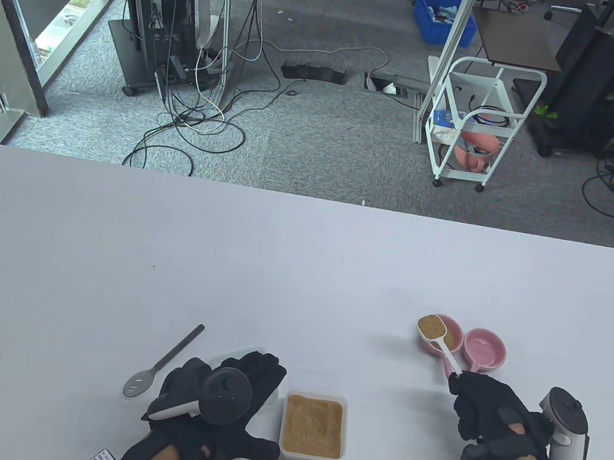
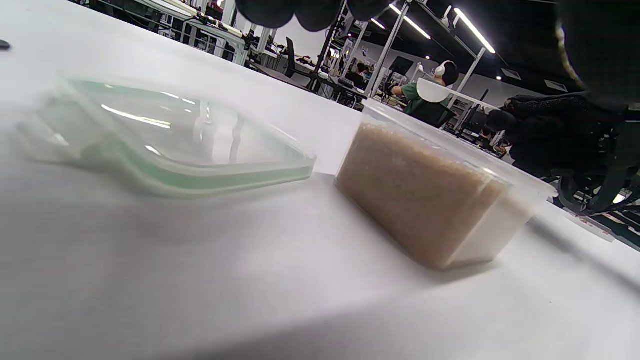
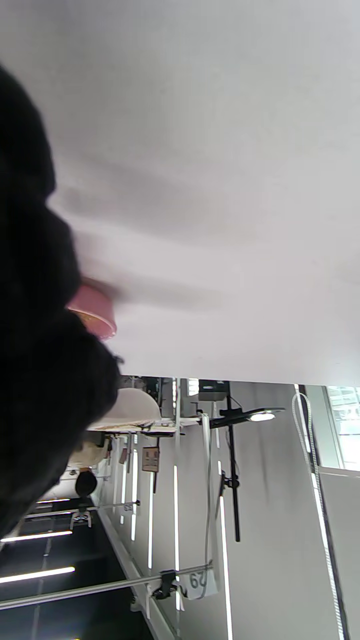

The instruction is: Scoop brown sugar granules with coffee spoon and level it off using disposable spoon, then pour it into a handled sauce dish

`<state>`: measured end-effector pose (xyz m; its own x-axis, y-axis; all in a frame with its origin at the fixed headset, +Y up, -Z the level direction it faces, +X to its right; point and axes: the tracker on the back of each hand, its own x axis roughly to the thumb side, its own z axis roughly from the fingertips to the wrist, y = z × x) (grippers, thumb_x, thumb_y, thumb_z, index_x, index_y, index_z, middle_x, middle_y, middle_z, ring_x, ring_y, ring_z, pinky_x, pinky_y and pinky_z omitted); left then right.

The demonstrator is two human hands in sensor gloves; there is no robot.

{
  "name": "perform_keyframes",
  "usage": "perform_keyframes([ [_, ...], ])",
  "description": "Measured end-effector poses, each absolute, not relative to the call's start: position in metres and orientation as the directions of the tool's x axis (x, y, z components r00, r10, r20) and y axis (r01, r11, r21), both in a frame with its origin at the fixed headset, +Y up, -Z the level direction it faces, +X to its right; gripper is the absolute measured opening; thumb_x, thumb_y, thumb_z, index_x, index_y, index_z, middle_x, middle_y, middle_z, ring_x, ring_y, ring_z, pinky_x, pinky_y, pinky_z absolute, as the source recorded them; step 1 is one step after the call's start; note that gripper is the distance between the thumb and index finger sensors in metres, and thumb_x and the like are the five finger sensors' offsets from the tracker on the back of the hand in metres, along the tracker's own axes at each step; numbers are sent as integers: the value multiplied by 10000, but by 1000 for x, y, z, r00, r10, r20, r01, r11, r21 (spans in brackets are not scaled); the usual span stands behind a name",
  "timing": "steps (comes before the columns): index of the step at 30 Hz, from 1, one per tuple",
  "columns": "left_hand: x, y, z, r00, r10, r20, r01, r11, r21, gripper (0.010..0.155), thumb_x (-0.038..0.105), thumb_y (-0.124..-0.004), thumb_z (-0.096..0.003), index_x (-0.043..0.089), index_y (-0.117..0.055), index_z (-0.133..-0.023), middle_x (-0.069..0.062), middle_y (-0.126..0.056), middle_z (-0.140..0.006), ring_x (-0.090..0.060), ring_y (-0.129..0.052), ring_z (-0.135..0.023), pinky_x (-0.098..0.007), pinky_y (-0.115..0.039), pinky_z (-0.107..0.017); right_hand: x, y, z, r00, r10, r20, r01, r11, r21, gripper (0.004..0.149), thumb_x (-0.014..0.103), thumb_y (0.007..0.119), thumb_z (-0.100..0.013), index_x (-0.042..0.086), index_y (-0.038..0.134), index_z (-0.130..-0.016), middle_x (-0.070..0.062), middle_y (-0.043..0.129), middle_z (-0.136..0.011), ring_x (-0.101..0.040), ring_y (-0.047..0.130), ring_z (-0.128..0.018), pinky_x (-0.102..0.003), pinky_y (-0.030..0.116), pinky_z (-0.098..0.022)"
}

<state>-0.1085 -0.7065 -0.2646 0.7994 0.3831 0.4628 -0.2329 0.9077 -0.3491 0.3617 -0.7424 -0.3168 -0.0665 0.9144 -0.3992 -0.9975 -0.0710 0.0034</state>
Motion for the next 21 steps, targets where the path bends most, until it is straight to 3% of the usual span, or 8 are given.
perform_keyframes([
  [10, -108, -707, -264, 807, 375, 456, -215, 906, -364, 1125, 873, -687, -293, 296, -246, -1152, 3, -260, -1243, -339, -366, -1206, -525, -352, -845, 370, -746, -317, -160, 878, -451, -954, -255, -157, 438, 404, 791, -493, 113, 911, -798, 37, 994, -364, -169, 933, -91, -442, 819, -293],
  [21, -106, -707, -264, 809, 368, 458, -202, 906, -371, 1113, 869, -683, -305, 292, -252, -1153, 0, -274, -1242, -340, -377, -1203, -525, -357, -844, 365, -738, -321, -394, 810, -433, -841, -508, -185, 437, 399, 810, -484, 115, 918, -798, 31, 998, -366, -176, 935, -97, -444, 818, -300],
])
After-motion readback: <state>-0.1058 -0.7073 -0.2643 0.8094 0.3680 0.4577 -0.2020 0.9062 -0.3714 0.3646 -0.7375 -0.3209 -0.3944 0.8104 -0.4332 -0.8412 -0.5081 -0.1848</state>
